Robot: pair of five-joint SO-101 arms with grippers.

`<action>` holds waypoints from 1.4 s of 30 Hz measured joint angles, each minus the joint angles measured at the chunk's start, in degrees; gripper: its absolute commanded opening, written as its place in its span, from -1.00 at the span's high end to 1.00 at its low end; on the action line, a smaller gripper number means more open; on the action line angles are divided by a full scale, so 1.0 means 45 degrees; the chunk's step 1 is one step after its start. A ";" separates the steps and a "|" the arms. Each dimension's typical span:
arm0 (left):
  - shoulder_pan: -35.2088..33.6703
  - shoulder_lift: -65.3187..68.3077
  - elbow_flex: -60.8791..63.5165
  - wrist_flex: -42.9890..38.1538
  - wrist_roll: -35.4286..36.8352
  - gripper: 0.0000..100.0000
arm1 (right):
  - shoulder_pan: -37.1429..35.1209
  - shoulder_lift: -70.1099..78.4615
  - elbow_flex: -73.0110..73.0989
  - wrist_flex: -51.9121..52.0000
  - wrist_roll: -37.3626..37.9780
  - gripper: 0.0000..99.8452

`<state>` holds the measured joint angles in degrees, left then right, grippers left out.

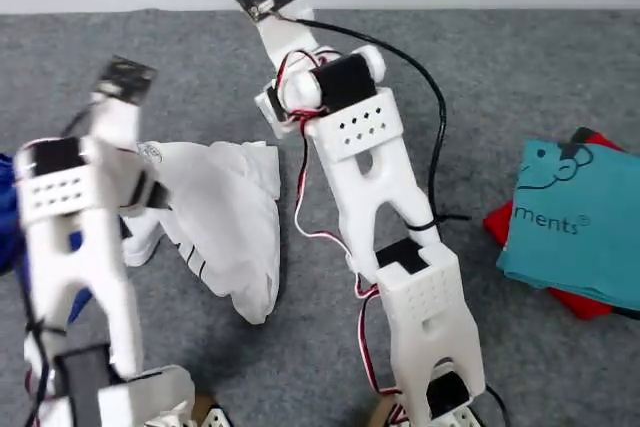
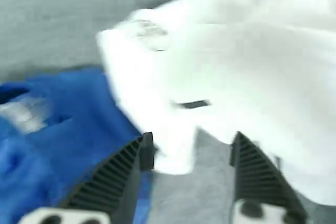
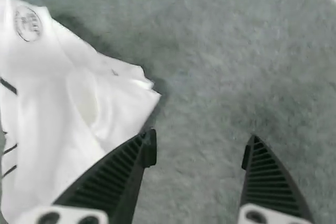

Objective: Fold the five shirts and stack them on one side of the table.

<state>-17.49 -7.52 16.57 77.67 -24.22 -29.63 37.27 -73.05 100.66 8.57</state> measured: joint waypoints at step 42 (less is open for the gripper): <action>0.2090 0.5880 -0.3282 -0.0039 -0.0039 0.86 | 0.4063 -0.3888 0.5548 0.0000 -0.0488 0.46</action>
<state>-8.09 18.95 1.80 77.49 -24.40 -11.34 19.78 -48.09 100.66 6.37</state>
